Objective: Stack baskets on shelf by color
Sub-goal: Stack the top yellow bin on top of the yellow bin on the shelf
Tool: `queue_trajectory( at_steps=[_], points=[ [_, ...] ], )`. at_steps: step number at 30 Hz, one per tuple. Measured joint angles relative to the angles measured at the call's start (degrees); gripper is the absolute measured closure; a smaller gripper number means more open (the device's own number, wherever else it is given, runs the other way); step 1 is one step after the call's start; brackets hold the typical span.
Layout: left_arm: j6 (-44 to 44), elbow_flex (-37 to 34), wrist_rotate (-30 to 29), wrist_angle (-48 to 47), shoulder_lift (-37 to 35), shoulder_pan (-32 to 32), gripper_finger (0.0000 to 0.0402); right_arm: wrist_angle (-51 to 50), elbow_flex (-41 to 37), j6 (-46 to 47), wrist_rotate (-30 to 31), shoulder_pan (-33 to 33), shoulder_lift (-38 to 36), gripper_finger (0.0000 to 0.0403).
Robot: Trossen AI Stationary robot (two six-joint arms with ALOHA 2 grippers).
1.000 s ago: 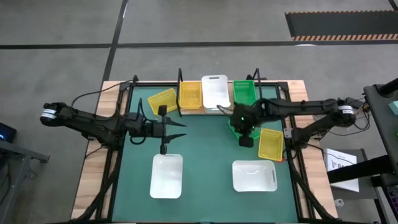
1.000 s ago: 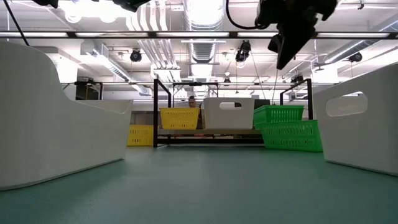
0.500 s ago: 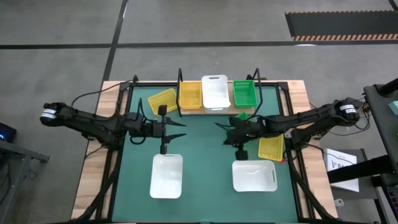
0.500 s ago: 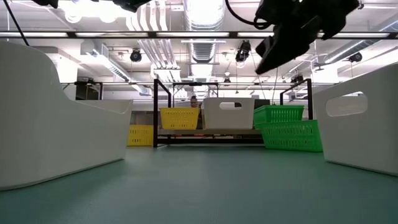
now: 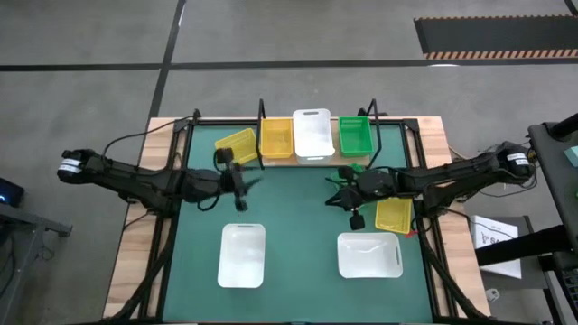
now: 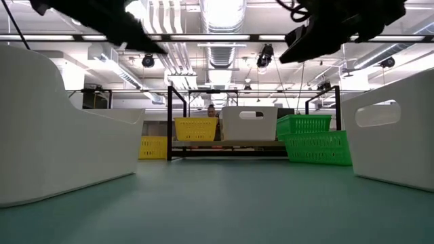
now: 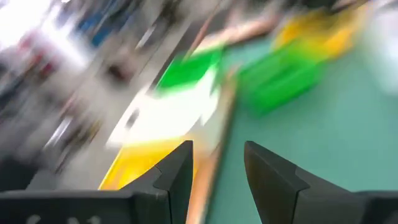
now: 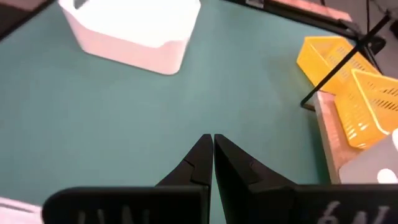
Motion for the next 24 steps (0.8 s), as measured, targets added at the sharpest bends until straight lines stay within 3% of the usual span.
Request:
queue_trajectory(
  at_steps=[3, 6, 11, 16, 24],
  points=[
    [-10.8, 0.9, -3.5, -13.8, -1.7, 2.3, 0.0274, 0.1, -1.4, 0.7, 0.0, 0.0, -2.8, 0.0394],
    [-16.2, 1.3, -0.3, -22.5, -3.0, 5.5, 0.0274, 0.2, -2.9, 0.9, 0.0, 0.0, -5.1, 0.0394],
    [-16.7, 1.1, 7.5, -31.8, -3.4, 14.8, 0.0274, 0.5, -4.7, 0.3, 0.0, 0.0, -7.3, 0.0394],
    [-12.8, 0.2, 14.9, -31.3, -0.4, 25.1, 0.0274, 2.5, -6.3, 0.3, 0.0, 0.0, -7.4, 0.0394],
    [-6.8, 0.1, 17.3, -23.5, 9.6, 32.3, 0.0274, 4.1, -8.5, 1.7, 0.0, 0.0, -7.2, 0.0394]
  ],
)
